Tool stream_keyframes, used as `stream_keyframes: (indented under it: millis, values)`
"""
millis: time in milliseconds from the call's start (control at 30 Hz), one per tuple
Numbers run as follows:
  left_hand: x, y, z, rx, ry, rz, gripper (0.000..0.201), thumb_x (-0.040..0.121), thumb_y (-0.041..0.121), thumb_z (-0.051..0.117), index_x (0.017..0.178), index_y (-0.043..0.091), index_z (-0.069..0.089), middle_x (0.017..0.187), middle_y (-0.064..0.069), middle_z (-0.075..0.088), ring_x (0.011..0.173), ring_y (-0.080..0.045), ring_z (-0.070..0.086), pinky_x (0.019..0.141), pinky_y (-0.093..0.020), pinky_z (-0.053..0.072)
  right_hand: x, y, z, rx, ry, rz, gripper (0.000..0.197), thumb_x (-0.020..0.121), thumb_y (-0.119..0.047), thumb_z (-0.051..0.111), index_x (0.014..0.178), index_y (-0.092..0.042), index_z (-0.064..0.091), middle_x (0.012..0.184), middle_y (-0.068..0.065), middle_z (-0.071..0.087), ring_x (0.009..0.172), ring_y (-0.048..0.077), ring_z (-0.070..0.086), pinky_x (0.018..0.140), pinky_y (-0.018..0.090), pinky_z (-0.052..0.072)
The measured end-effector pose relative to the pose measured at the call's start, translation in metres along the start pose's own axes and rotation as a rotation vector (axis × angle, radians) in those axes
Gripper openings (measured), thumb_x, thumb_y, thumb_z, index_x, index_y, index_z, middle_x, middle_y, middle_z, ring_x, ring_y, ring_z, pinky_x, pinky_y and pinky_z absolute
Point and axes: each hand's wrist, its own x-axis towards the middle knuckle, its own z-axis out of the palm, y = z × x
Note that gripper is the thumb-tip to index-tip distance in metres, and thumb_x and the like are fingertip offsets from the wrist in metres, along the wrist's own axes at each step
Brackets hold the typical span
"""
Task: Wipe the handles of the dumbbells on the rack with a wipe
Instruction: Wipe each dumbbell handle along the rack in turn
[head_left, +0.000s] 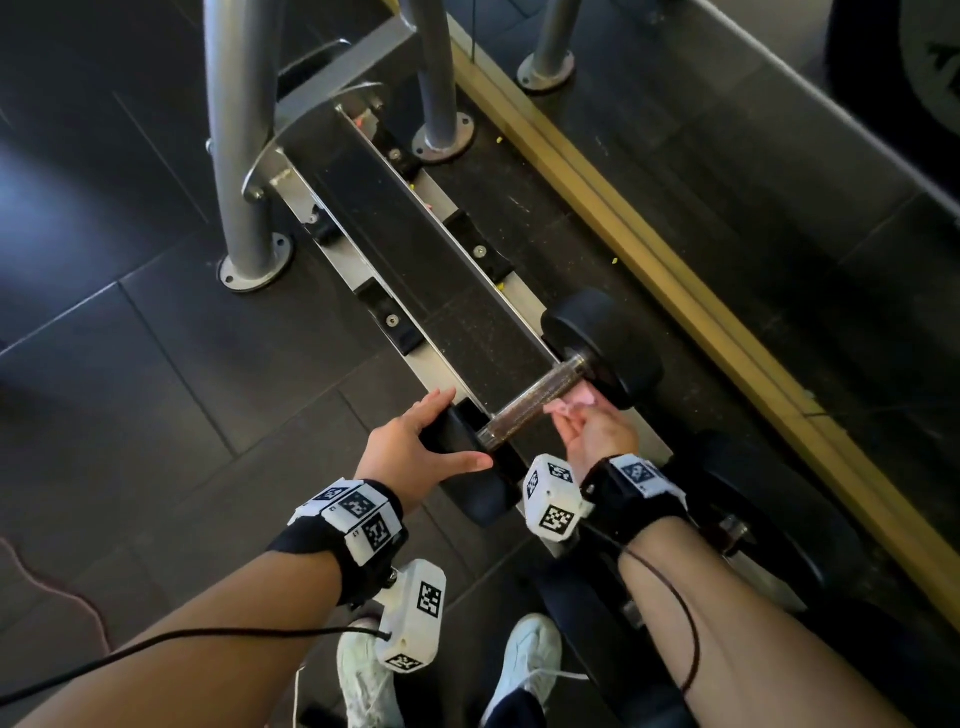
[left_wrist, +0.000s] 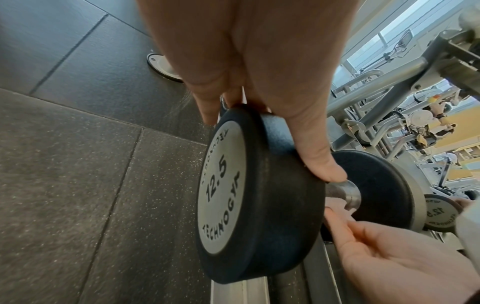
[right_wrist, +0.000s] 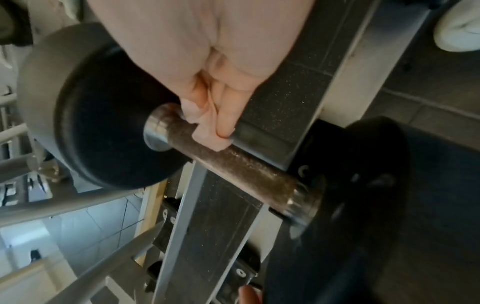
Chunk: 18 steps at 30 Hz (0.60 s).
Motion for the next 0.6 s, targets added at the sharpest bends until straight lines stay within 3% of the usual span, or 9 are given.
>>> stream_keyframes:
  millis: [100,167,267,333,433,533,600]
  values:
    - [-0.001,0.000,0.001,-0.009,0.010,0.003,0.098,0.061,0.056,0.086,0.145,0.048,0.037,0.152,0.016,0.041,0.140,-0.009,0.039,0.116,-0.033,0.034,-0.013,0.018,0.000,-0.099,-0.021,-0.067,0.037,0.084,0.017,0.056,0.101,-0.011,0.072,0.102,0.012,0.073,0.097,0.023,0.070,0.068,0.020,0.058]
    - [-0.002,0.000,0.001,-0.008,0.017,0.006,0.097,0.060,0.055,0.086,0.145,0.048,0.038,0.152,0.015,0.042,0.140,-0.009,0.040,0.116,-0.033,0.034,-0.019,0.034,-0.005,-0.230,-0.042,-0.073,0.043,0.082,0.016,0.059,0.111,-0.013,0.072,0.094,0.002,0.076,0.089,0.014,0.073,0.070,0.020,0.057]
    - [-0.001,0.000,0.001,-0.004,0.021,0.008,0.097,0.060,0.055,0.086,0.145,0.047,0.039,0.152,0.015,0.042,0.140,-0.009,0.040,0.116,-0.032,0.034,-0.022,0.042,-0.013,-0.300,-0.072,-0.029,0.044,0.087,0.016,0.054,0.122,-0.007,0.067,0.100,0.012,0.075,0.089,0.021,0.073,0.070,0.023,0.059]
    - [-0.001,0.000,0.001,-0.004,0.010,0.007,0.098,0.061,0.055,0.086,0.145,0.047,0.038,0.153,0.017,0.039,0.140,-0.008,0.039,0.117,-0.031,0.033,-0.021,0.033,-0.013,-0.272,-0.028,-0.010,0.038,0.090,0.014,0.051,0.118,-0.005,0.068,0.100,0.016,0.073,0.091,0.025,0.073,0.074,0.026,0.059]
    - [0.000,-0.001,0.001,-0.014,0.001,0.005,0.098,0.060,0.056,0.086,0.145,0.049,0.036,0.153,0.018,0.038,0.141,-0.008,0.037,0.117,-0.031,0.033,-0.009,0.010,-0.007,-0.077,0.014,-0.023,0.032,0.089,0.016,0.051,0.105,-0.005,0.068,0.086,0.013,0.073,0.081,0.021,0.073,0.085,0.033,0.058]
    - [0.000,-0.002,0.002,-0.021,0.013,0.002,0.098,0.059,0.056,0.086,0.144,0.051,0.038,0.152,0.017,0.042,0.139,-0.008,0.040,0.115,-0.028,0.033,-0.004,0.005,0.002,0.013,-0.021,-0.062,0.036,0.086,0.018,0.050,0.106,-0.005,0.069,0.082,0.014,0.070,0.074,0.018,0.069,0.082,0.029,0.059]
    - [-0.001,-0.001,0.002,-0.032,0.015,-0.004,0.098,0.059,0.055,0.087,0.143,0.051,0.039,0.151,0.016,0.043,0.138,-0.008,0.042,0.114,-0.027,0.035,-0.008,0.017,-0.001,-0.113,-0.045,-0.089,0.038,0.083,0.016,0.057,0.099,-0.014,0.075,0.085,0.008,0.076,0.081,0.016,0.073,0.077,0.025,0.059]
